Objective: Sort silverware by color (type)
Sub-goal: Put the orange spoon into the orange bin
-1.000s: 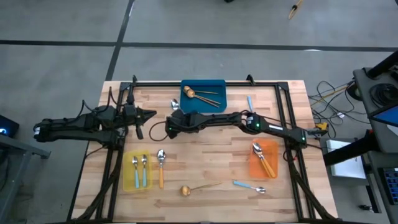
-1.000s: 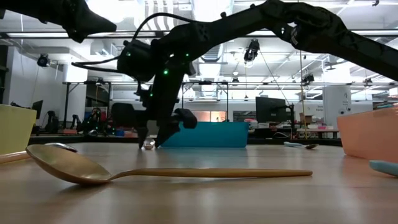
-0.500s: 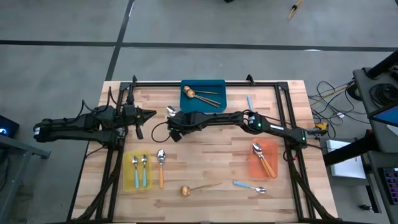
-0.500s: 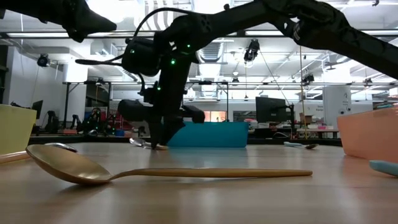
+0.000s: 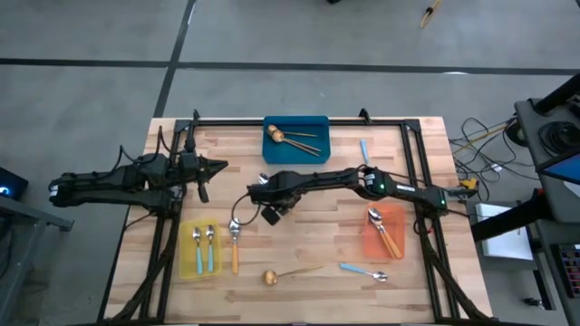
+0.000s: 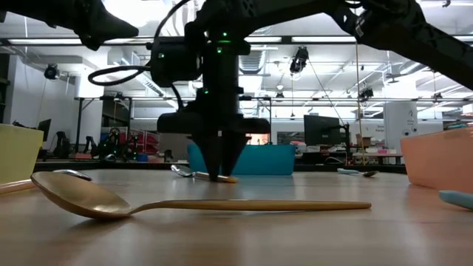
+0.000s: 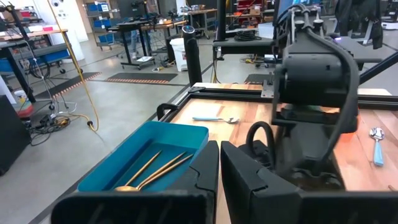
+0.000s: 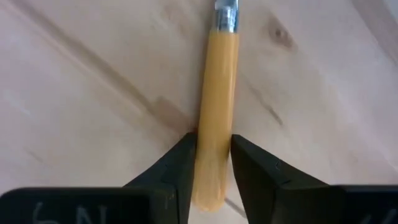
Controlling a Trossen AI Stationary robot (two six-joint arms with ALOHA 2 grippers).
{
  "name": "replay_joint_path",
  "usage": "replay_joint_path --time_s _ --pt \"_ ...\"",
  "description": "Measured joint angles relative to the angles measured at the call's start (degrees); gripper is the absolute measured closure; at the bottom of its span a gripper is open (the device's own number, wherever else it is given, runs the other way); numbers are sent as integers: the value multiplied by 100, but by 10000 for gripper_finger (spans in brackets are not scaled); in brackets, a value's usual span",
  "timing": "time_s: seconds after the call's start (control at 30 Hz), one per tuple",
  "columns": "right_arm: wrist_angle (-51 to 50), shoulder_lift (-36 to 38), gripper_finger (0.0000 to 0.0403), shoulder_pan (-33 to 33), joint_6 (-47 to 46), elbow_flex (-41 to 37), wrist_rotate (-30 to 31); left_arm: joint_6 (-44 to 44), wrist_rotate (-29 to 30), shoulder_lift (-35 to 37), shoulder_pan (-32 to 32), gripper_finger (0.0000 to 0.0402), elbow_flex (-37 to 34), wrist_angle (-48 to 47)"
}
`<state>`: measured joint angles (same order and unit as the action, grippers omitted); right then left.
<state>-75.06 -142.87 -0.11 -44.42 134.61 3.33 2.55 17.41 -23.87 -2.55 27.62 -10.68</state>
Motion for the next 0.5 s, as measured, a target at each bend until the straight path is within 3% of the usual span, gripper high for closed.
replay_joint_path --time_s 0.27,0.5 --pt "-198 89 250 71 13 -11 -41 -2 0 -1 -2 402 0 0" --pt "143 271 246 -174 109 -11 171 -2 0 -3 0 402 0 8"
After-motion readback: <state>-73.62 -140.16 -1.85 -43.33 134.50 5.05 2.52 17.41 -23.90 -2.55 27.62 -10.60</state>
